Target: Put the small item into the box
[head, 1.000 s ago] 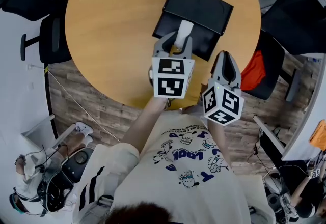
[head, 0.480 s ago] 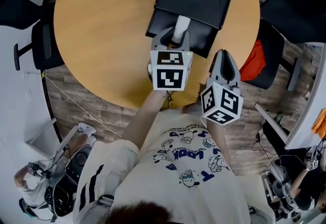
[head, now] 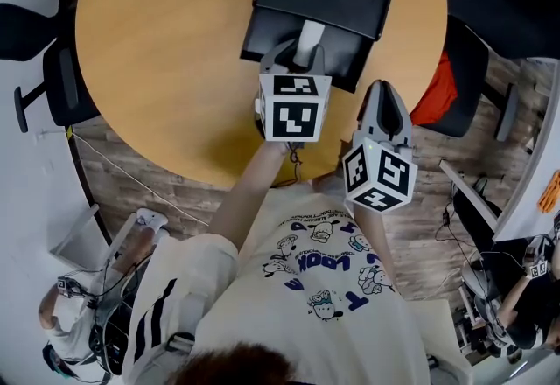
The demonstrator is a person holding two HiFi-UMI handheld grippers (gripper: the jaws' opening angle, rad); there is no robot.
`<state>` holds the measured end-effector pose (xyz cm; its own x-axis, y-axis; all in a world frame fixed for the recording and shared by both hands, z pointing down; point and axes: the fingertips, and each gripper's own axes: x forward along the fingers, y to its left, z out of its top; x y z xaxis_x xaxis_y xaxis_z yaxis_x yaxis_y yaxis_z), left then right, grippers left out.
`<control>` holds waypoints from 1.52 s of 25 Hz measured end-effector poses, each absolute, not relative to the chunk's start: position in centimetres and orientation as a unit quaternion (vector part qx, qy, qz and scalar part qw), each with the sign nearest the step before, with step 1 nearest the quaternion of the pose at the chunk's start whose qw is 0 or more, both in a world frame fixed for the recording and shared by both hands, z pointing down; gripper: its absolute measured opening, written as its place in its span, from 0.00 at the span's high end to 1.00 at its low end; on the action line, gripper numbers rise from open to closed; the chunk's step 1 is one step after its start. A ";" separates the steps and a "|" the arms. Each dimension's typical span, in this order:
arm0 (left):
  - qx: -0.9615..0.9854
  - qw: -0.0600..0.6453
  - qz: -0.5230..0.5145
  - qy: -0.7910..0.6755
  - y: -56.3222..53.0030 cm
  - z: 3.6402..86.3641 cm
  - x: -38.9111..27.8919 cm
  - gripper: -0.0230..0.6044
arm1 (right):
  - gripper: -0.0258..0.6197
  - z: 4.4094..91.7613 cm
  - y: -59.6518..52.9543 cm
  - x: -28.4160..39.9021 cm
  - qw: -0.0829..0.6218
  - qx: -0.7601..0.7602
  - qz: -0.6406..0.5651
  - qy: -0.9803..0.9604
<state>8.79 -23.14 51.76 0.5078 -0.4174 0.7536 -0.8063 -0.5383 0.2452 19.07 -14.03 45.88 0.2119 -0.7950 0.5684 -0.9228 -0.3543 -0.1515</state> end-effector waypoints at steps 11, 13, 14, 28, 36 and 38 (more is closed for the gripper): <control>0.795 0.306 0.375 -0.364 -23.0 54.4 9.1 0.74 | 0.89 47.3 -13.4 19.2 0.121 0.773 0.304 -0.544; 0.793 0.309 0.379 -0.364 -23.0 54.6 9.2 0.74 | 0.89 47.4 -13.3 19.2 0.123 0.772 0.305 -0.543; 0.791 0.309 0.382 -0.365 -23.0 54.8 9.1 0.74 | 0.89 47.5 -13.3 19.1 0.124 0.772 0.306 -0.543; 0.780 0.308 0.393 -0.378 -23.0 55.3 9.1 0.73 | 0.89 48.3 -12.9 19.2 0.128 0.772 0.315 -0.537; 0.785 0.319 0.382 -0.370 -22.9 55.1 9.3 0.72 | 0.89 47.8 -13.3 19.2 0.125 0.770 0.310 -0.543; 0.788 0.315 0.373 -0.374 -23.1 54.6 9.2 0.72 | 0.89 47.5 -13.5 19.1 0.121 0.769 0.306 -0.548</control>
